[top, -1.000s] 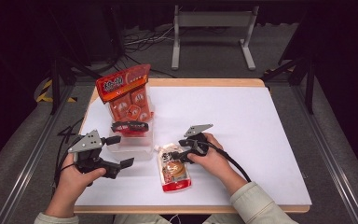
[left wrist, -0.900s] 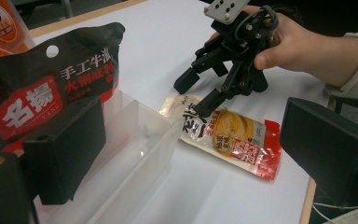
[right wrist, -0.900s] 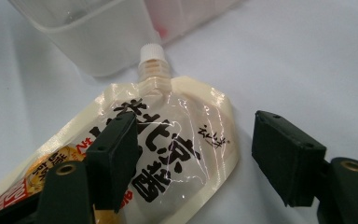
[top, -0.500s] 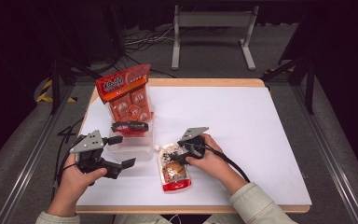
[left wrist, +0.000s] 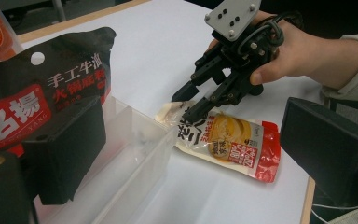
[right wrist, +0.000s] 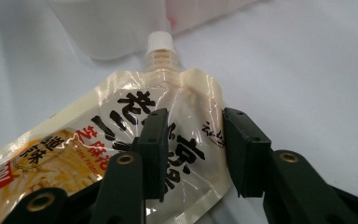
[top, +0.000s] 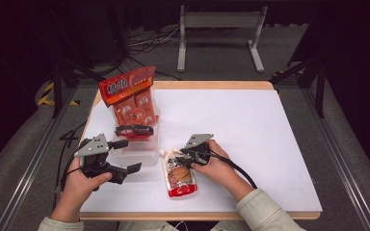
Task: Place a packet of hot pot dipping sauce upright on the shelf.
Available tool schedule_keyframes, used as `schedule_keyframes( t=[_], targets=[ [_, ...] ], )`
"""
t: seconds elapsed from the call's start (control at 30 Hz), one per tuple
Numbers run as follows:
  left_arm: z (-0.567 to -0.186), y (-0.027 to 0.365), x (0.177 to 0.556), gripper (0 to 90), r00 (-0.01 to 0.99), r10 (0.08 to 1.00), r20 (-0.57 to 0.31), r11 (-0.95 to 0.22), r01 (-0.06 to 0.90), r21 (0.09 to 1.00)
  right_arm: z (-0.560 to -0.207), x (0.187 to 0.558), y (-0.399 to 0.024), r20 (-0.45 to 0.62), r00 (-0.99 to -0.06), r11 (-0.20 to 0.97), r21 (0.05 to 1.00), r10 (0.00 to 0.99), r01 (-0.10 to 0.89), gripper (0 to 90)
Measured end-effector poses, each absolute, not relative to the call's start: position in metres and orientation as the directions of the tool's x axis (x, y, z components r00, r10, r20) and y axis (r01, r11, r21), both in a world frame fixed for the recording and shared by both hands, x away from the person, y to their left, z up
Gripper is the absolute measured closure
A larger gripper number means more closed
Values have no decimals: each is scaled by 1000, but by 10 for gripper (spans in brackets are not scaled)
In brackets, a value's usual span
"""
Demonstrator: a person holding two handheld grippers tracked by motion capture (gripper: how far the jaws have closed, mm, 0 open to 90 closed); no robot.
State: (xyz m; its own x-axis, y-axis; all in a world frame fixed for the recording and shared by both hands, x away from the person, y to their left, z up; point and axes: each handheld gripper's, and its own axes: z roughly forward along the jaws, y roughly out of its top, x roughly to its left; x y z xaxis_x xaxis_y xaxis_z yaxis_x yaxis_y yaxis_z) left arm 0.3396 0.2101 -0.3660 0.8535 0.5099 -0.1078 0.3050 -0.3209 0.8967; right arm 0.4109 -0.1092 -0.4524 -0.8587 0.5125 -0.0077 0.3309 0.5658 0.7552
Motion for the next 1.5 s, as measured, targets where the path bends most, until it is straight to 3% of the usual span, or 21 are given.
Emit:
schedule_keyframes(
  t=[0.3, 0.47, 0.87, 1.5],
  targets=[
    [-367, 210, 340, 80, 854, 510, -103, -323, 301, 897, -452, 412, -110, 12, -859, 556, 758, 512, 342, 821],
    [-367, 210, 340, 80, 853, 511, -105, -323, 303, 897, -452, 411, -110, 27, -857, 547, 759, 515, 353, 864],
    [-369, 210, 341, 82, 851, 512, -118, -318, 315, 894, -432, 408, -119, 86, -853, 486, 791, 515, 372, 881],
    [-366, 203, 343, 83, 861, 496, -111, -323, 301, 897, -375, 382, -143, 75, -884, 414, 863, 461, 289, 886]
  ],
)
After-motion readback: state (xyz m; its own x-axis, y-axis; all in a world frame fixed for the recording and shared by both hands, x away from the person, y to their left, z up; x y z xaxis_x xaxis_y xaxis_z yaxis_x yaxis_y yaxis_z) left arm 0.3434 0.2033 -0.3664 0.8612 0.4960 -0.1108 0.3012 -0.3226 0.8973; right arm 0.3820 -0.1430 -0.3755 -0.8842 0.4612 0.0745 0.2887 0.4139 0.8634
